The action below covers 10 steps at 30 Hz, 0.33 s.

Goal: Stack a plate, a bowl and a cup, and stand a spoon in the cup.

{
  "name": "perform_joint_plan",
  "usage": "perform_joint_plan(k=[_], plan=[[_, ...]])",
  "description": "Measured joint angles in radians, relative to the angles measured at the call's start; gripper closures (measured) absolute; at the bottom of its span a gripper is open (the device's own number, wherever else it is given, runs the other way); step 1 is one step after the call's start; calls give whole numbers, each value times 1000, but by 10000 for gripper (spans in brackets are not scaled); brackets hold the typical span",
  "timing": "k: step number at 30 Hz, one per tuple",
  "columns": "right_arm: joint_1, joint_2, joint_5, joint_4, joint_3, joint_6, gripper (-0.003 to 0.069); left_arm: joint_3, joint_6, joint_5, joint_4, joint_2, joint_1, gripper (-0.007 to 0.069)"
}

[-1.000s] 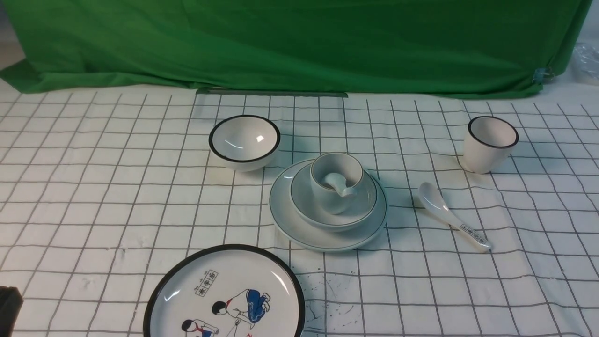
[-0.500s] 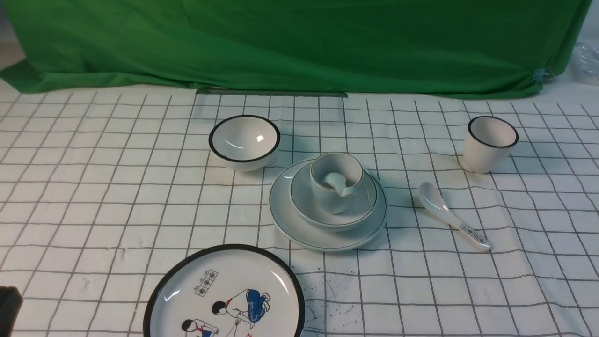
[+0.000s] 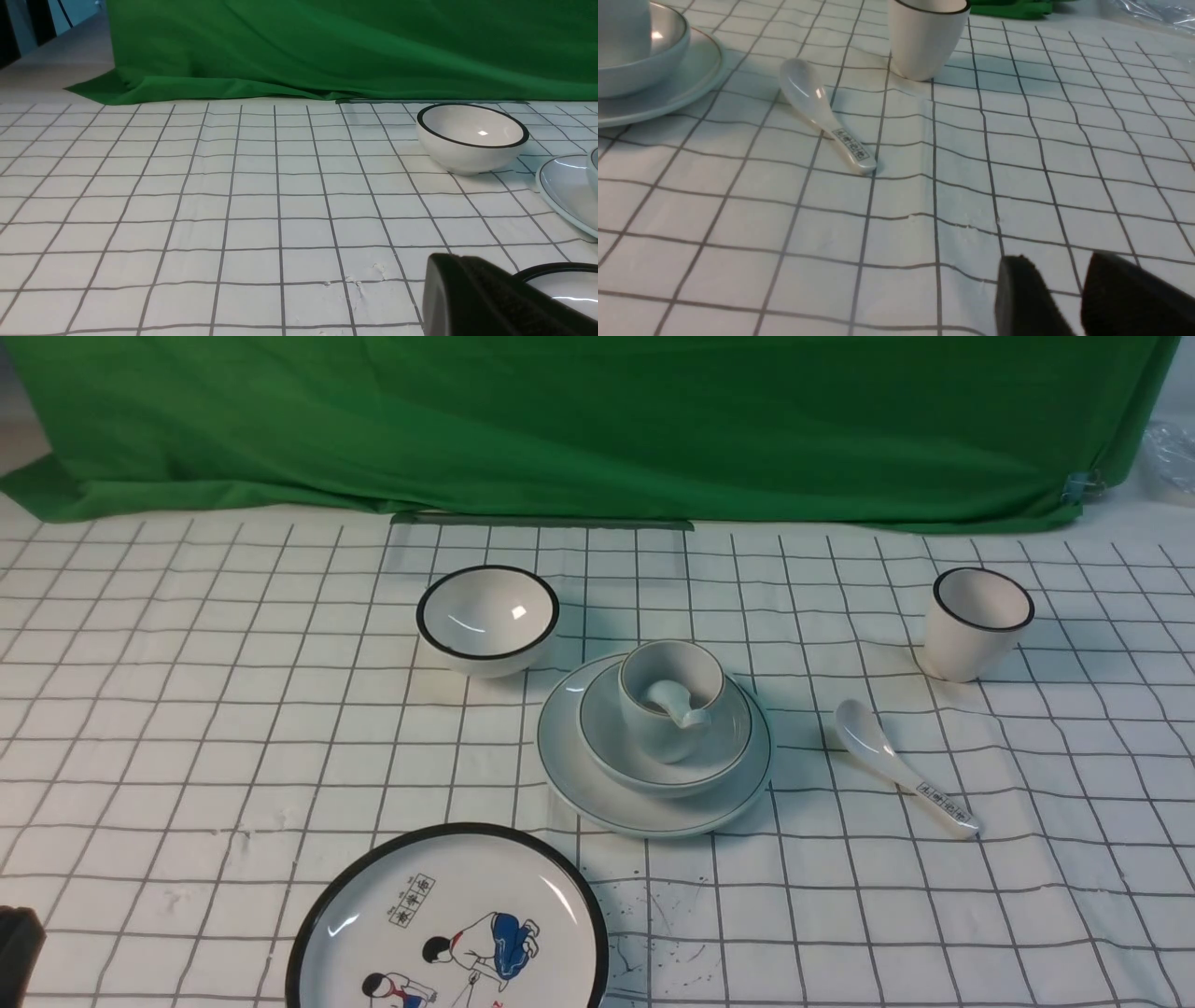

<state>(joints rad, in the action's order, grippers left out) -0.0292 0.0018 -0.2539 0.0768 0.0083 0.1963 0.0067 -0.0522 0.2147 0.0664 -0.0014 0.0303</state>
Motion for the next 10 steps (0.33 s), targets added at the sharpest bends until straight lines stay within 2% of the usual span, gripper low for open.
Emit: perform_joint_plan(k=[10], plan=[[0, 0, 0, 0, 0, 0, 421, 0, -7, 0, -13, 0, 0, 622]])
